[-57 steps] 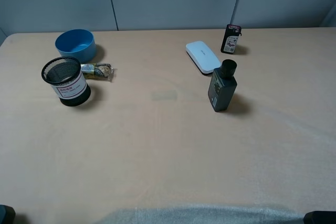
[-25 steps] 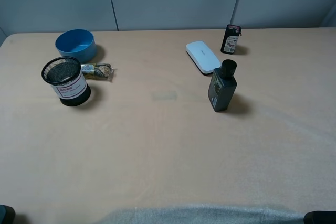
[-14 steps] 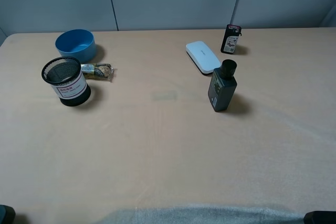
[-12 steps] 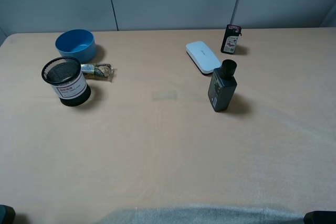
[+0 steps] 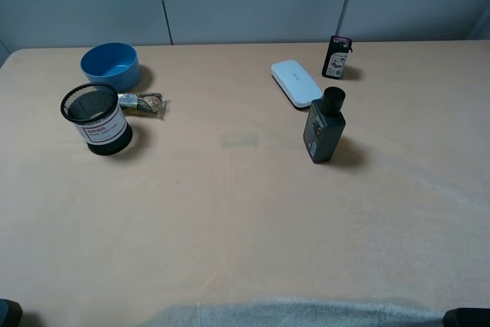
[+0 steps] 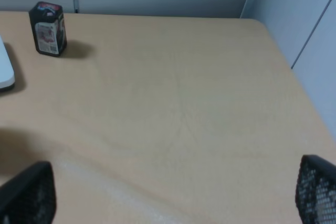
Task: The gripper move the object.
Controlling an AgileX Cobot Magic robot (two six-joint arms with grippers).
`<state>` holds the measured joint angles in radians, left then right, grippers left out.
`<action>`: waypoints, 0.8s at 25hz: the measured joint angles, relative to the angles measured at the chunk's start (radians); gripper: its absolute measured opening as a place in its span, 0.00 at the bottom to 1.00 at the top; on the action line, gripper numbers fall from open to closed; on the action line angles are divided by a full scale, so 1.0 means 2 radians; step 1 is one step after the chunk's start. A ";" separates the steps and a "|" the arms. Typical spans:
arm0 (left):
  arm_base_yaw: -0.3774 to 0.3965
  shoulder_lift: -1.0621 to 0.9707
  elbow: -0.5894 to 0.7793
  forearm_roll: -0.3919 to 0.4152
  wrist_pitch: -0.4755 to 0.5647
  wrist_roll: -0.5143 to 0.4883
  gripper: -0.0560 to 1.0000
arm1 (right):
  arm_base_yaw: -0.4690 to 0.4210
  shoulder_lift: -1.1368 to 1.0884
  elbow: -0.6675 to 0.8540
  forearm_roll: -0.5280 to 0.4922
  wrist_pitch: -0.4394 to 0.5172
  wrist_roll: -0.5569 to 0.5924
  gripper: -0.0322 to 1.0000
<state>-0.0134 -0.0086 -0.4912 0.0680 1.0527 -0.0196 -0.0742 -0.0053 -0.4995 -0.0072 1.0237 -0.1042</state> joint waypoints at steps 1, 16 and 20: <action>0.000 0.000 0.000 0.000 0.000 0.000 0.75 | 0.000 0.000 0.000 0.000 0.000 0.000 0.70; 0.000 0.000 0.000 0.000 0.000 0.000 0.75 | 0.000 0.000 0.000 0.000 0.000 0.000 0.70; 0.000 0.000 0.000 0.000 0.000 0.000 0.75 | 0.000 0.000 0.000 0.000 0.000 0.000 0.70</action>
<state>-0.0134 -0.0086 -0.4912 0.0680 1.0527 -0.0196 -0.0742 -0.0053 -0.4995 -0.0072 1.0237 -0.1042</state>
